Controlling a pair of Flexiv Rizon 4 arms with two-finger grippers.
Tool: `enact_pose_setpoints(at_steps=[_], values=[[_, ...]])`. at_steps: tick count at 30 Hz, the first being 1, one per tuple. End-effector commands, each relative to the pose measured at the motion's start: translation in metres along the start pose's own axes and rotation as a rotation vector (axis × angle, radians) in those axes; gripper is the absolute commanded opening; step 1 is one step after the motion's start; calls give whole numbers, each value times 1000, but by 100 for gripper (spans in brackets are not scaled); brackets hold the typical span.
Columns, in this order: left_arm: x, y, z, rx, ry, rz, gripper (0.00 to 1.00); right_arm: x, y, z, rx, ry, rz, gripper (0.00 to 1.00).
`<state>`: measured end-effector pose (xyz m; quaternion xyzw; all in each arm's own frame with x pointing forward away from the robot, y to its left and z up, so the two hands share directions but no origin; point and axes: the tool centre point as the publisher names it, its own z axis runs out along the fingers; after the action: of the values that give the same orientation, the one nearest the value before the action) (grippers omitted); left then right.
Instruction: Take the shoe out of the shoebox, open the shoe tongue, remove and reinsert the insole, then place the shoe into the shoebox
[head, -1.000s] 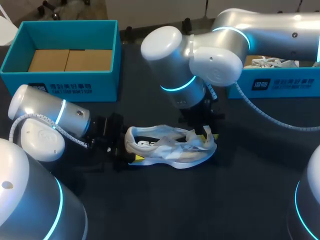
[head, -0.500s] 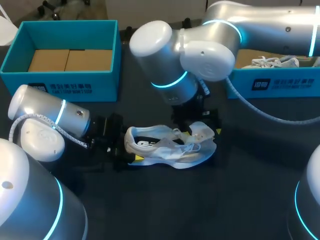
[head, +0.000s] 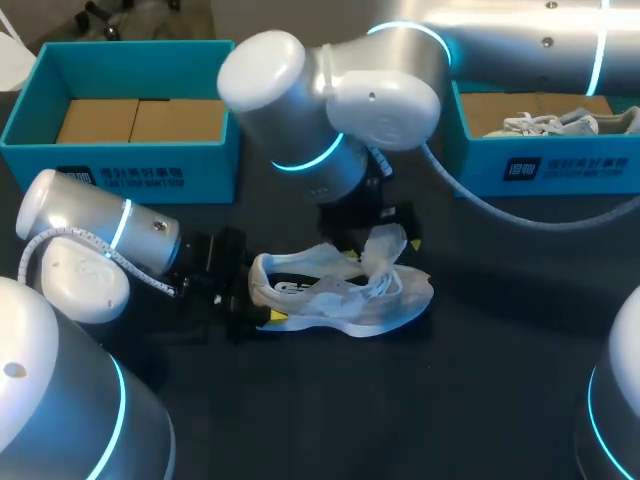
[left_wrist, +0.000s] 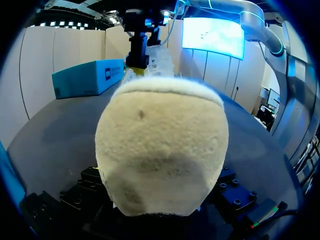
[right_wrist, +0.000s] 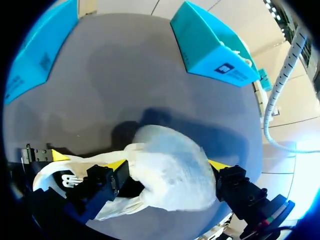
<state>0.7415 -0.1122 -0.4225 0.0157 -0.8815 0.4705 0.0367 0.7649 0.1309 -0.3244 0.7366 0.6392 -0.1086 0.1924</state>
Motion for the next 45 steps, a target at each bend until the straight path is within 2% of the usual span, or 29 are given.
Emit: enact_pose_setpoints(at_steps=[1, 14, 20, 21, 22, 23, 25, 27, 29, 30, 37, 45], values=[[-1, 1, 0, -4, -1, -1, 0, 4, -4, -18, -50, -34, 101, 100], [-1, 1, 0, -4, -1, -1, 0, 16, 7, -63, -171, -9, 29, 100], [-1, 1, 0, -4, -1, -1, 0, 22, 10, -77, -231, 58, -53, 99], [-1, 1, 0, -4, -1, -1, 0, 23, 10, -79, -236, 67, -76, 95], [-1, 1, 0, -4, -1, -1, 0, 25, 11, -81, -242, 82, -99, 75], [-1, 1, 0, -4, -1, -1, 0, 27, 11, -83, -255, 108, -115, 50], [-1, 1, 0, -4, -1, -1, 0, 29, 11, -86, -272, 171, -171, 35], [-1, 1, 0, -4, -1, -1, 0, 33, 11, -91, -287, 228, -250, 0], [-1, 1, 0, -4, -1, -1, 0, 35, 10, -92, -294, 228, -282, 0], [-1, 1, 0, -4, -1, -1, 0, 37, 10, -93, -288, 239, -352, 0], [-1, 1, 0, -4, -1, -1, 0, 49, 7, -99, -288, 244, -599, 0], [-1, 1, 0, -4, -1, -1, 0, 60, -4, -111, -301, 321, -923, 0]])
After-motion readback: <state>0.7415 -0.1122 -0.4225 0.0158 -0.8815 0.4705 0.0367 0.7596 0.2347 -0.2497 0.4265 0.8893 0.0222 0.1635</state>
